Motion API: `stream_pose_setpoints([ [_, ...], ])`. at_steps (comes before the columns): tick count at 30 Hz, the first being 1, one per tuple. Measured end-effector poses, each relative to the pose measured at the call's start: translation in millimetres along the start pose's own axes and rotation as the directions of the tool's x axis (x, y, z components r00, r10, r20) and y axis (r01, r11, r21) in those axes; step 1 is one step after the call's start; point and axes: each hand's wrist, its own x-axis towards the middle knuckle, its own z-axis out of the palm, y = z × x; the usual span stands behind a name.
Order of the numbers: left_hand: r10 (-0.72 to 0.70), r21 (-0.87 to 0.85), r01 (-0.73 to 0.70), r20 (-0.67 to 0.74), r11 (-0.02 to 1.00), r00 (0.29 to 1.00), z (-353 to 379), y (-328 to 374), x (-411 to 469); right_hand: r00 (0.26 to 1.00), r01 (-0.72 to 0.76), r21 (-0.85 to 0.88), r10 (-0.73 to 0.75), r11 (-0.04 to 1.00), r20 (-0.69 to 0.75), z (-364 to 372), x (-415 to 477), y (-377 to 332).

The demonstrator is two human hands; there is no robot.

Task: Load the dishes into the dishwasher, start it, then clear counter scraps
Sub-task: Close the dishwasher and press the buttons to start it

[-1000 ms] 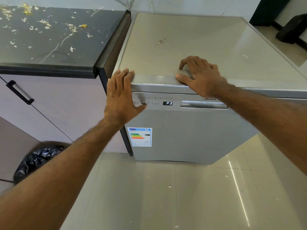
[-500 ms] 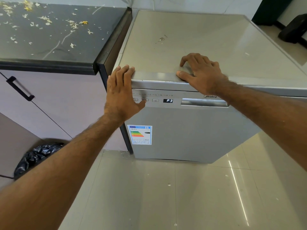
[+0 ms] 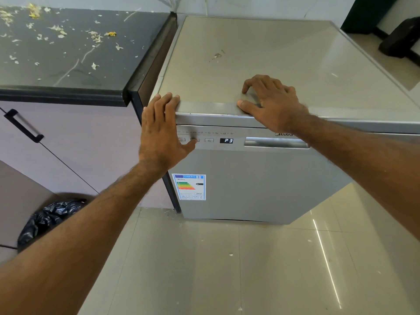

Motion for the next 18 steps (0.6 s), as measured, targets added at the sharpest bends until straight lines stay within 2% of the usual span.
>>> stream_pose_setpoints([
  [9, 0.047, 0.000, -0.047, 0.054, 0.999, 0.997, -1.4, -6.6, 1.9, 1.000, -0.014, 0.012, 0.014, 1.000, -0.001, -0.4, -0.7, -1.0],
  [18, 0.017, 0.027, -0.018, 0.021, 0.999, 1.000, 2.2, -4.2, 0.3, 1.000, 0.008, -0.010, -0.008, 1.000, 0.008, -0.8, -0.2, 0.4],
])
